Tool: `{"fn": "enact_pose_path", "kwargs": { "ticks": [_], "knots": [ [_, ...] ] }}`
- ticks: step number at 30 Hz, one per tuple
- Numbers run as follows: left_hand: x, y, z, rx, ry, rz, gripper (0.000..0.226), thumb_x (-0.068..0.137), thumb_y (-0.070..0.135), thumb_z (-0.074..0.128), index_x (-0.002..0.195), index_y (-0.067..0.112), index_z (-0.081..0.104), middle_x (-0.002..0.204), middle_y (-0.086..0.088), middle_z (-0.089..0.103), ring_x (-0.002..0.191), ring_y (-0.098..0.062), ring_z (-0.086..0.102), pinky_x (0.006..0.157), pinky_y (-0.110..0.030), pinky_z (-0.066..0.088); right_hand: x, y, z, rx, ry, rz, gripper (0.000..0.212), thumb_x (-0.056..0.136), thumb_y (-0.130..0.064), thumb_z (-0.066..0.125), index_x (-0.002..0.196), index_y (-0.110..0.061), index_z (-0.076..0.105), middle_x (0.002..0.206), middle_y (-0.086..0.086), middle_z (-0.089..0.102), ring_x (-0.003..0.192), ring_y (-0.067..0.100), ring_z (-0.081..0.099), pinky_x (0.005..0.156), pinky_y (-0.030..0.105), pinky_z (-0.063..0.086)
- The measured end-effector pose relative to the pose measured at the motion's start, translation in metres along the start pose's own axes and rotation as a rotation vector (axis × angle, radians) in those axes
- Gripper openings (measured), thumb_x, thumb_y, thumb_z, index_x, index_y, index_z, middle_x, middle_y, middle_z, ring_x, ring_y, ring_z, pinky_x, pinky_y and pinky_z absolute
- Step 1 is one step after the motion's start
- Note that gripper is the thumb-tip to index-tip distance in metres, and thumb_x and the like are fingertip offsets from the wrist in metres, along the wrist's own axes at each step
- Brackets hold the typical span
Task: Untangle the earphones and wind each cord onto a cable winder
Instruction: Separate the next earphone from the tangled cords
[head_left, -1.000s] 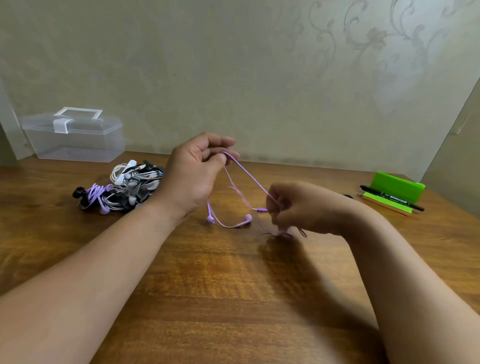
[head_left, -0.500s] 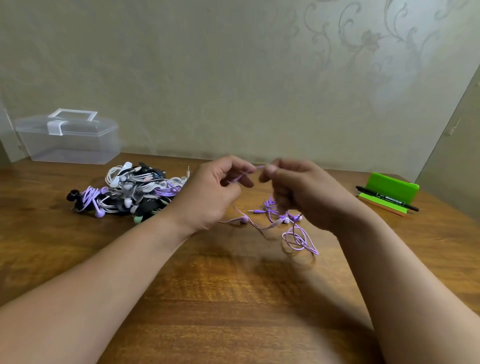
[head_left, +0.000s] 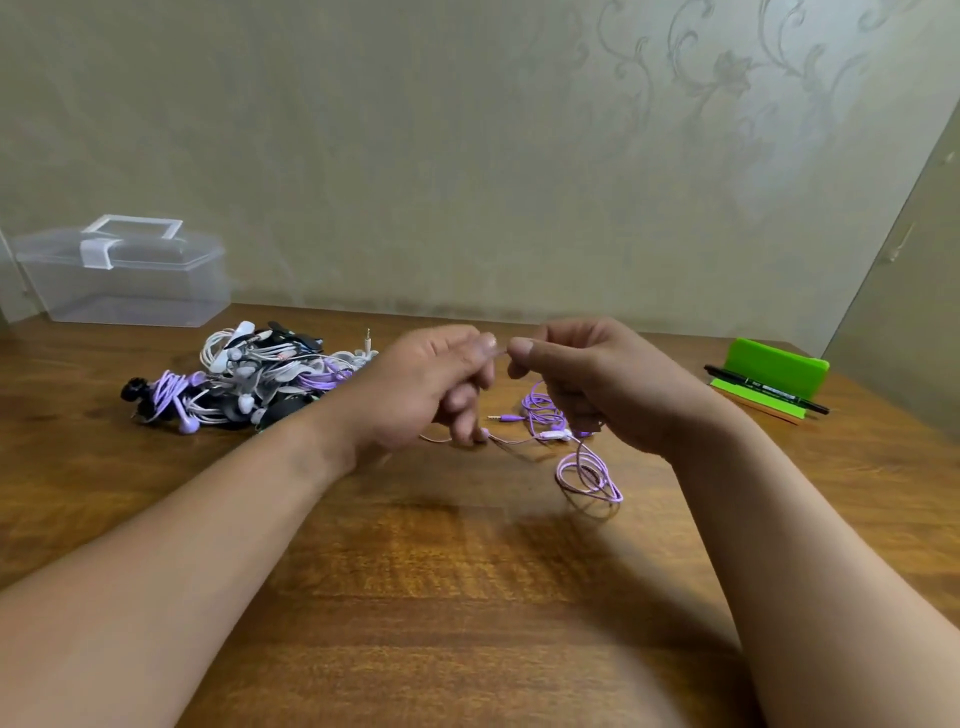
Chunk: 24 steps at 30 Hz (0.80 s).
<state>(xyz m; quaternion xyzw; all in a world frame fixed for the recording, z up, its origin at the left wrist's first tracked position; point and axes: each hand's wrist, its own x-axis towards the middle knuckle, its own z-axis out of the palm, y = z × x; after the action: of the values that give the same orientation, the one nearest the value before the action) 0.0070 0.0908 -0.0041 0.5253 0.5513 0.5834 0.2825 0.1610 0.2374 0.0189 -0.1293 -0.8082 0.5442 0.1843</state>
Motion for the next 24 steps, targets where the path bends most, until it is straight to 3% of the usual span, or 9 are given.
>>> {"fn": "enact_pose_path", "kwargs": {
  "ticks": [4,7,10,12,15,18,20,22,24],
  "knots": [
    [0.007,0.009,-0.020,-0.386,0.232,-0.040,0.037,0.108,0.030,0.041,0.073,0.020,0.041,0.054,0.004,0.027,0.041,-0.017,0.037,0.056,-0.030,0.050,0.003,0.009,-0.008,-0.015,0.056,0.026,0.030,0.099,-0.023,0.069,0.098,0.008,0.067,0.057,-0.001,0.036,0.048,0.015,0.032,0.047,0.027,0.037],
    [0.004,0.009,-0.025,-0.401,0.186,-0.082,0.045,0.104,0.038,0.049,0.064,0.024,0.034,0.052,0.004,0.026,0.040,-0.017,0.035,0.059,-0.032,0.046,0.006,0.014,-0.007,0.001,0.142,0.015,0.026,0.104,-0.026,0.064,0.095,-0.004,0.074,0.061,0.000,0.043,0.052,0.014,0.038,0.048,0.022,0.039],
    [0.001,0.013,-0.022,-0.511,0.208,-0.048,0.055,0.102,0.030,0.052,0.049,0.026,0.037,0.048,0.005,0.026,0.042,-0.014,0.033,0.058,-0.030,0.044,0.007,0.018,-0.013,0.036,0.181,0.039,0.024,0.103,-0.029,0.065,0.092,-0.009,0.074,0.061,-0.001,0.043,0.052,0.014,0.035,0.048,0.024,0.034],
    [0.001,0.019,-0.029,-0.718,0.324,0.003,0.056,0.100,0.022,0.050,0.044,0.023,0.046,0.052,0.004,0.036,0.047,-0.014,0.040,0.062,-0.028,0.049,0.010,0.022,-0.016,-0.041,0.279,0.067,0.024,0.102,-0.028,0.067,0.088,-0.009,0.074,0.060,-0.002,0.045,0.051,0.014,0.038,0.049,0.026,0.040],
    [0.004,0.017,-0.041,-0.867,0.404,0.032,0.038,0.098,0.012,0.049,0.062,0.015,0.060,0.074,-0.002,0.058,0.063,-0.015,0.054,0.067,-0.027,0.055,0.013,0.029,-0.015,-0.180,0.443,0.077,0.033,0.104,-0.035,0.062,0.085,-0.012,0.076,0.058,-0.001,0.051,0.051,0.015,0.049,0.058,0.030,0.048],
    [0.004,0.006,-0.036,-0.491,0.372,-0.025,0.035,0.095,0.001,0.052,0.064,0.015,0.061,0.085,-0.009,0.065,0.056,-0.014,0.051,0.052,-0.025,0.052,0.012,0.027,-0.013,-0.229,0.468,0.061,0.043,0.104,-0.047,0.057,0.080,-0.016,0.074,0.059,-0.001,0.048,0.053,0.016,0.050,0.055,0.027,0.046],
    [0.000,0.003,-0.023,-0.149,0.276,-0.044,0.009,0.084,0.008,0.067,0.085,0.012,0.058,0.086,-0.013,0.066,0.050,-0.015,0.049,0.050,-0.028,0.048,0.010,0.020,-0.009,-0.202,0.388,0.023,0.038,0.103,-0.042,0.058,0.076,-0.019,0.072,0.059,-0.002,0.041,0.055,0.018,0.040,0.052,0.029,0.037],
    [-0.002,-0.002,-0.010,-0.014,0.160,-0.064,0.042,0.080,0.028,0.080,0.113,0.012,0.058,0.092,-0.013,0.066,0.050,-0.016,0.049,0.052,-0.032,0.049,0.007,0.011,0.001,-0.193,0.246,-0.021,0.035,0.103,-0.035,0.060,0.072,-0.023,0.070,0.058,-0.003,0.037,0.056,0.018,0.032,0.055,0.032,0.025],
    [-0.004,-0.002,0.001,0.023,0.048,-0.063,0.057,0.083,0.047,0.076,0.132,0.023,0.058,0.115,-0.009,0.068,0.058,-0.016,0.052,0.060,-0.040,0.059,0.003,0.001,0.012,-0.065,0.095,-0.064,0.039,0.105,-0.027,0.058,0.067,-0.023,0.065,0.057,-0.004,0.031,0.054,0.017,0.024,0.053,0.032,0.018]
  ]
}}
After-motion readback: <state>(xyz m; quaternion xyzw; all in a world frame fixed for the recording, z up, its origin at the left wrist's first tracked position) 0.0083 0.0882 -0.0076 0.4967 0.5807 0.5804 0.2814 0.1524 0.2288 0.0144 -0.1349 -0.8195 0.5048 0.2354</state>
